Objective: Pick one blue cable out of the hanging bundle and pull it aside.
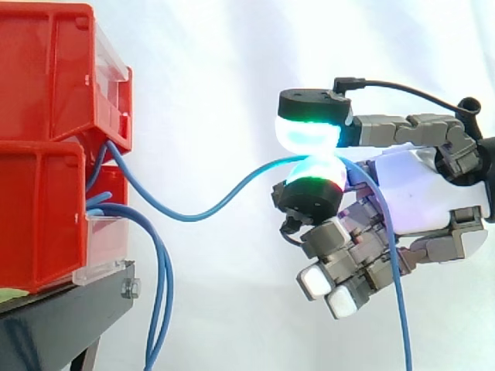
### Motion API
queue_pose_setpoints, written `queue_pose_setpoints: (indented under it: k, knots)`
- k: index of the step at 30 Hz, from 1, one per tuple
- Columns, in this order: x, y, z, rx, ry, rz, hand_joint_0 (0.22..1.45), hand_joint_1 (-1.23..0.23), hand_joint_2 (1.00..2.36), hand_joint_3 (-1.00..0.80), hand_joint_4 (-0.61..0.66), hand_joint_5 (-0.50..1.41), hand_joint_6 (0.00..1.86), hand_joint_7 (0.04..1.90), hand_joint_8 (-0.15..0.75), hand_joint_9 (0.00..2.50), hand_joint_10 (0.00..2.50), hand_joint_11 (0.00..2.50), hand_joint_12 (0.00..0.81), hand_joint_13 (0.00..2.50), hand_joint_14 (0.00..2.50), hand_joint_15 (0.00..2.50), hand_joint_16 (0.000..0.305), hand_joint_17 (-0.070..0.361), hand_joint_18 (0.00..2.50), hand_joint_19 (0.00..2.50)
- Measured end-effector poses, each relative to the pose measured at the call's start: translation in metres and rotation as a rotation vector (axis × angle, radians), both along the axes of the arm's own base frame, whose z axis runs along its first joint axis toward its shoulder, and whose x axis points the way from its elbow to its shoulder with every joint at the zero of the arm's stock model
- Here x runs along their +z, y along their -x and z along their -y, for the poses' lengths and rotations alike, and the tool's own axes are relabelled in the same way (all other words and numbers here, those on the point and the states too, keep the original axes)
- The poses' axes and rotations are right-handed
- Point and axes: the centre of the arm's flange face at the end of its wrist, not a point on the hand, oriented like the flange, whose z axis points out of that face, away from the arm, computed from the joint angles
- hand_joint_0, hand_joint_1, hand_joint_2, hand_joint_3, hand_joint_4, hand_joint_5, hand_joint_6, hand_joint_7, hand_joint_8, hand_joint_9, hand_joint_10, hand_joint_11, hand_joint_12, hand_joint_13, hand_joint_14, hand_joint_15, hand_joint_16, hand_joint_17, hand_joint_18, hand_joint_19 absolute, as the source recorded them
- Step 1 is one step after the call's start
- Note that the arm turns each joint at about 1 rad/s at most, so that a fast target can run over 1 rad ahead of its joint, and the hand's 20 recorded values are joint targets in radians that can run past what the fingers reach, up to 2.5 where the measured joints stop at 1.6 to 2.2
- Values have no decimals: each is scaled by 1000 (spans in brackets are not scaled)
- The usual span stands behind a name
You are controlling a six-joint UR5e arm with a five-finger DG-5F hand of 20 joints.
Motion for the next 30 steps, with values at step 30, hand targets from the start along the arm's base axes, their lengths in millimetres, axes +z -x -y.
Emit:
queue_pose_setpoints:
  k: [30]
  knots:
    - [0,0,1,-1,0,0,545,-699,1321,120,-18,-100,908,1422,356,1237,392,1310,460,936,18,614,65,146,840,508]
